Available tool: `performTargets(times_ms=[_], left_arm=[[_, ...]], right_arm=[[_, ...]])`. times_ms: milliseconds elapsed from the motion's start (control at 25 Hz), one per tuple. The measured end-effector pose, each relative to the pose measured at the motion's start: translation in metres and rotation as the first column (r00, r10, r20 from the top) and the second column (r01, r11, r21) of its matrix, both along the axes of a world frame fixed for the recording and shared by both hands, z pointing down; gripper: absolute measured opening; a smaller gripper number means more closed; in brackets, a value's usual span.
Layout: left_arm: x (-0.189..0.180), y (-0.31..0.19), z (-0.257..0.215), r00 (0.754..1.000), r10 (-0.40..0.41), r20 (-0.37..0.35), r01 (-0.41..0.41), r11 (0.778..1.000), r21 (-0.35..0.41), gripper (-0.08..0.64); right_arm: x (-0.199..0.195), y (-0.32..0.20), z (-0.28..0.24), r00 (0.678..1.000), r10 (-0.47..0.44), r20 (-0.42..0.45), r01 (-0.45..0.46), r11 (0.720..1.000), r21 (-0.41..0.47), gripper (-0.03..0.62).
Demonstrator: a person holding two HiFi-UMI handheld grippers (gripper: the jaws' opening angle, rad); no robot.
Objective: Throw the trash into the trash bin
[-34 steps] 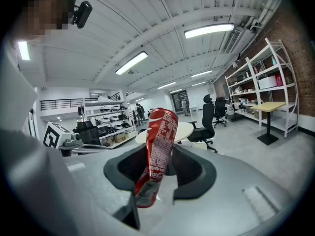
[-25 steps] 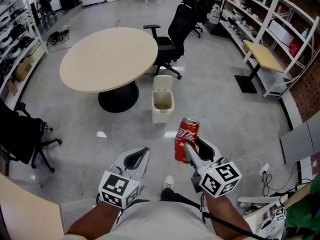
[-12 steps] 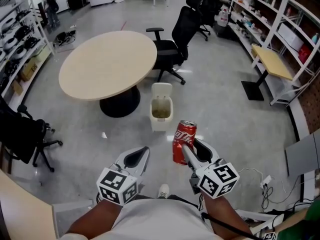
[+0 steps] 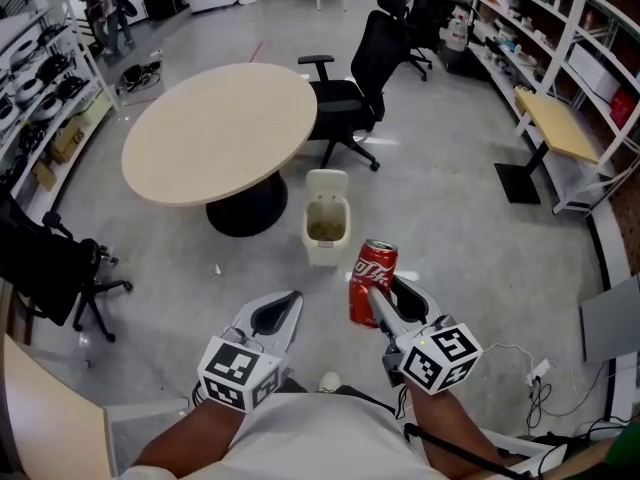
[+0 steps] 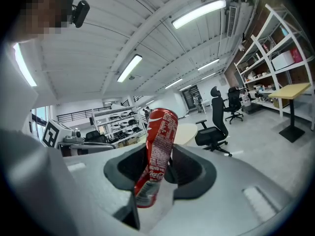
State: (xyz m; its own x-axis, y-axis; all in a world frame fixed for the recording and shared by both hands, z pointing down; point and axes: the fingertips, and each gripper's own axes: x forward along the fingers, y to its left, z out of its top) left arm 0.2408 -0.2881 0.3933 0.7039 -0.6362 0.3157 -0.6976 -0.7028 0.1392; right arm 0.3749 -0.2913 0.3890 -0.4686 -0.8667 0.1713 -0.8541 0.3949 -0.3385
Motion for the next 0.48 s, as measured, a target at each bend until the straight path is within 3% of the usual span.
performTargets(times_ms=[200, 480], left_arm=[[-0.002, -0.006, 0.003, 1.000, -0.018, 0.013, 0.018, 1.000, -0.013, 0.009], [0.008, -0.024, 0.011, 1.000, 0.020, 0.005, -0.020, 0.999, -0.030, 0.009]], right_arm=[[0.002, -0.008, 0.000, 1.000, -0.015, -0.002, 0.015, 1.000, -0.009, 0.155], [0.008, -0.018, 0.011, 1.000, 0.001, -0.008, -0.001, 1.000, -0.030, 0.155]])
